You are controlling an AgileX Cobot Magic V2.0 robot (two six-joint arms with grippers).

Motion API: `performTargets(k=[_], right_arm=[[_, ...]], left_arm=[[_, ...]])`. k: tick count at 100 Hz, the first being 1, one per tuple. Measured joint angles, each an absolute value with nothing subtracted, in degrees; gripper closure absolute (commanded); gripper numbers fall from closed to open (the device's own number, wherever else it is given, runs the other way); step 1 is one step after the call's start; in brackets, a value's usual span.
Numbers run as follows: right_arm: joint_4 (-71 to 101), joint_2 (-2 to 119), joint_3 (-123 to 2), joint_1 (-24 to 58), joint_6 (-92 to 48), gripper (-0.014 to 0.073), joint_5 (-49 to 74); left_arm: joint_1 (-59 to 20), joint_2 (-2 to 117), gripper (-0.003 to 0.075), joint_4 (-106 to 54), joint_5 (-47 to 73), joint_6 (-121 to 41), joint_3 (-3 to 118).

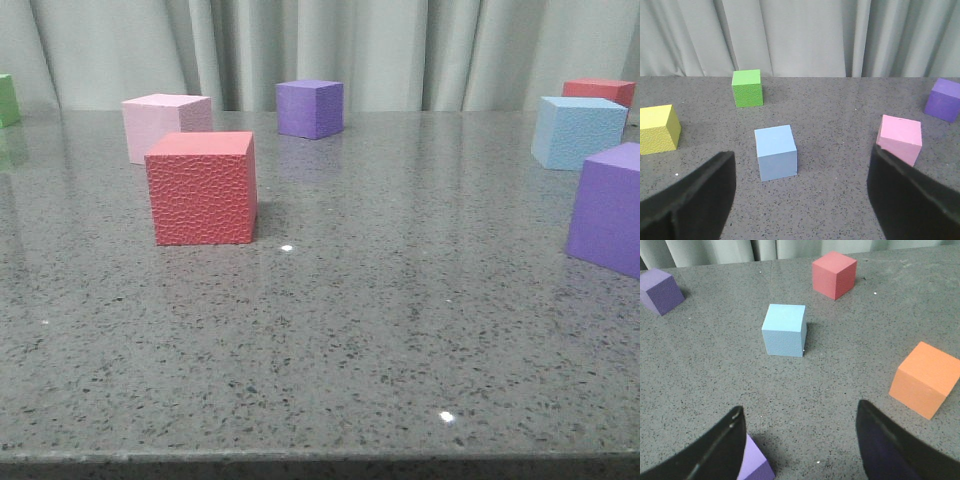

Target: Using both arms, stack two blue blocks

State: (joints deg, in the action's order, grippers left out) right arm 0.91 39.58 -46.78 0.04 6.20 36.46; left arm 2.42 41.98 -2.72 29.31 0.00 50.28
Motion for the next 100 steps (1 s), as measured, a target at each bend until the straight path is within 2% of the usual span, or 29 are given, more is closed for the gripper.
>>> performTargets(k=[26, 39, 100], right_arm=[[1.27, 39.80, -47.13, 0.04, 6.20, 0.0099, 35.57], [2.68, 42.91, -50.80, 0.04, 6.20, 0.0099, 38.61], [7.34, 81.55, -88.42, 0.04, 7.09, 0.0099, 59.33]], left_arm=[[2.42, 41.98, 0.0228, -2.72, 28.81, 0.00, 50.28], [2.42, 41.98, 0.0230, -2.72, 28.81, 0.00, 50.28], [2.42, 41.98, 0.0230, -2.72, 28.92, 0.00, 50.28]])
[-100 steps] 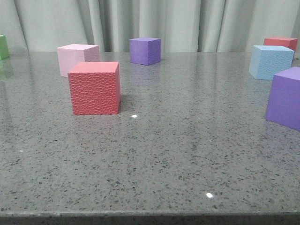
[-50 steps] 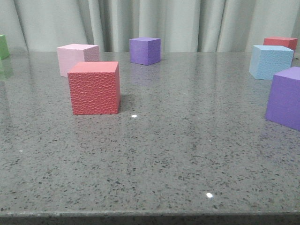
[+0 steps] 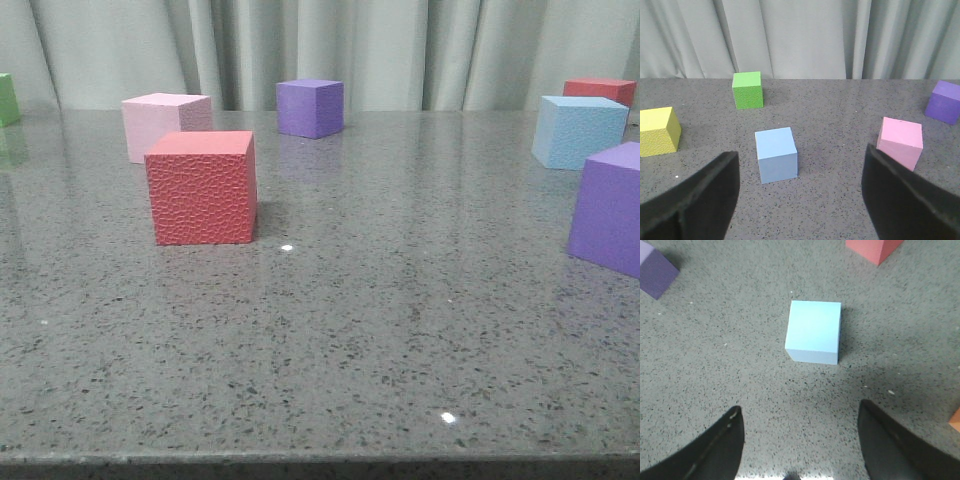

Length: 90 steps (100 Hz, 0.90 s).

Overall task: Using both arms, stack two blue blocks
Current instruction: 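Lower the right gripper over the light blue cube and close on it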

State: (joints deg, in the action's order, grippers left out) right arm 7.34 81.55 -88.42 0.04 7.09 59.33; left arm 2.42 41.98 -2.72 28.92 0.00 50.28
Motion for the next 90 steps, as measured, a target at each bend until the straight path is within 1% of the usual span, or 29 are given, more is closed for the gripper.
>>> performTargets(k=[20, 33, 38, 64, 90], right_arm=[[7.33, 93.20, -99.28, 0.04, 7.87, 0.0090, 64.52], [7.33, 98.64, -103.83, 0.04, 8.53, 0.0006, 66.60], [7.33, 100.29, -105.18, 0.04, 8.78, -0.0008, 67.60], [7.33, 106.29, -109.58, 0.04, 10.19, -0.0008, 69.89], [5.75, 109.54, -110.29, 0.04, 11.13, -0.0006, 69.33]], left_arm=[[2.42, 41.98, 0.0230, -2.72, 29.14, 0.00, 50.28], [2.42, 41.98, 0.0230, -2.72, 29.14, 0.00, 50.28], [2.42, 41.98, 0.0230, -2.72, 29.14, 0.00, 50.28], [2.42, 41.98, 0.0230, -2.72, 29.22, 0.00, 50.28], [2.42, 41.98, 0.0230, -2.72, 29.22, 0.00, 50.28]])
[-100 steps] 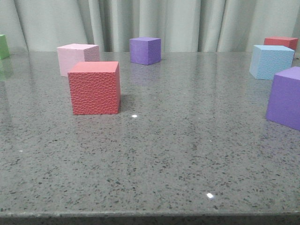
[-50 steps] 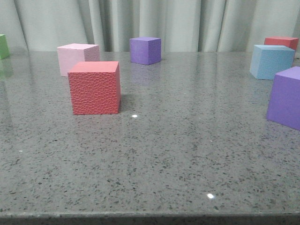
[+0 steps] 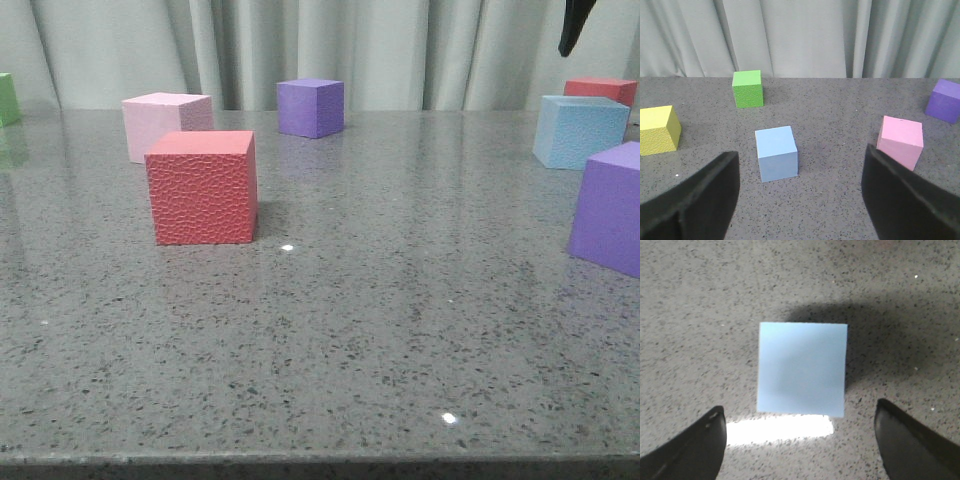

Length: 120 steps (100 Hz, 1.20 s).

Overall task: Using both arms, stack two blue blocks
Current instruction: 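Lower the right gripper over the light blue cube and close on it, then lift the light blue cube with the right gripper and carry it toward the middle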

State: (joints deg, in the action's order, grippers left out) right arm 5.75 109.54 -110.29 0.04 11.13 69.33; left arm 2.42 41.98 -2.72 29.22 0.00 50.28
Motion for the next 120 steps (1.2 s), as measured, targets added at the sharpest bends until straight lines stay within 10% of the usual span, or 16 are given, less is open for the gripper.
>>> performTargets(k=[87, 120], right_arm=[[4.92, 117.28, -110.29, 0.87, 11.41, -0.0005, 66.73], [4.92, 117.50, -110.29, 0.87, 11.41, 0.0172, 66.73]], left_arm=[[2.42, 41.98, 0.0230, -2.72, 29.22, 0.00, 50.28], [2.42, 41.98, 0.0230, -2.72, 29.22, 0.00, 50.28]])
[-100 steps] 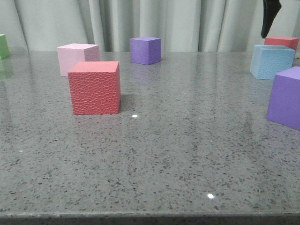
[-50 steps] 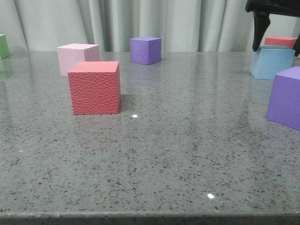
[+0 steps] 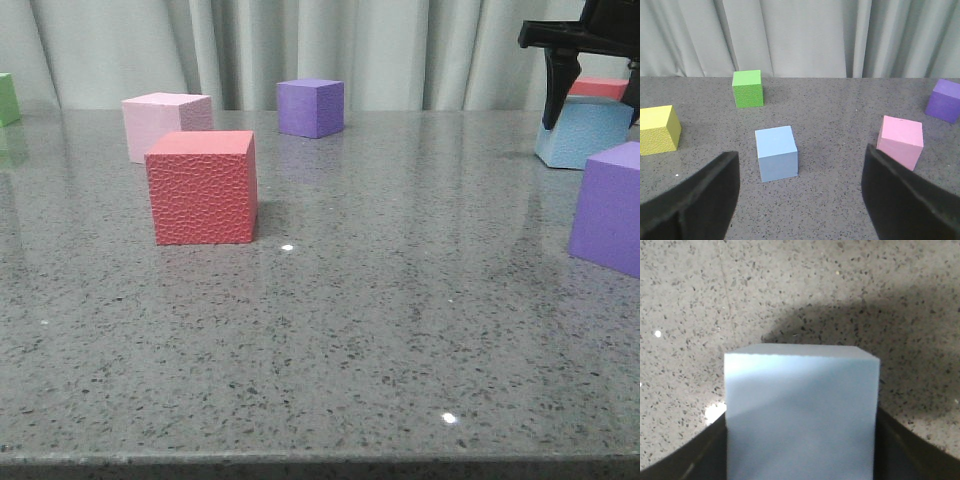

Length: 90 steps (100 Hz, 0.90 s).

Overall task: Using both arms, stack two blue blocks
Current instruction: 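Lift the light blue cube with the right gripper and carry it toward the middle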

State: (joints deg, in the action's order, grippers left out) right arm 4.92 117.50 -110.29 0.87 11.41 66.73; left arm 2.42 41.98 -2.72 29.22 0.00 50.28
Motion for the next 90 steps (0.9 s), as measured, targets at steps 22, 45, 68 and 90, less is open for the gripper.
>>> performTargets(k=[22, 45, 68, 90], right_arm=[[5.05, 117.50, -111.64, 1.25, 11.41, 0.0172, 68.04], [6.04, 115.56, -117.67, 5.29, 11.41, 0.0172, 70.82], [6.37, 114.77, -123.28, 13.41, 13.23, 0.0172, 71.30], [6.42, 115.43, -125.88, 21.90, 18.70, 0.0172, 71.66]], left_arm=[[2.42, 41.98, 0.0230, -2.72, 29.22, 0.00, 50.28], [2.42, 42.07, 0.0230, -2.72, 29.22, 0.00, 50.28], [2.42, 42.07, 0.0230, -2.72, 29.22, 0.00, 50.28], [2.42, 42.07, 0.0230, -2.72, 29.76, 0.00, 50.28]])
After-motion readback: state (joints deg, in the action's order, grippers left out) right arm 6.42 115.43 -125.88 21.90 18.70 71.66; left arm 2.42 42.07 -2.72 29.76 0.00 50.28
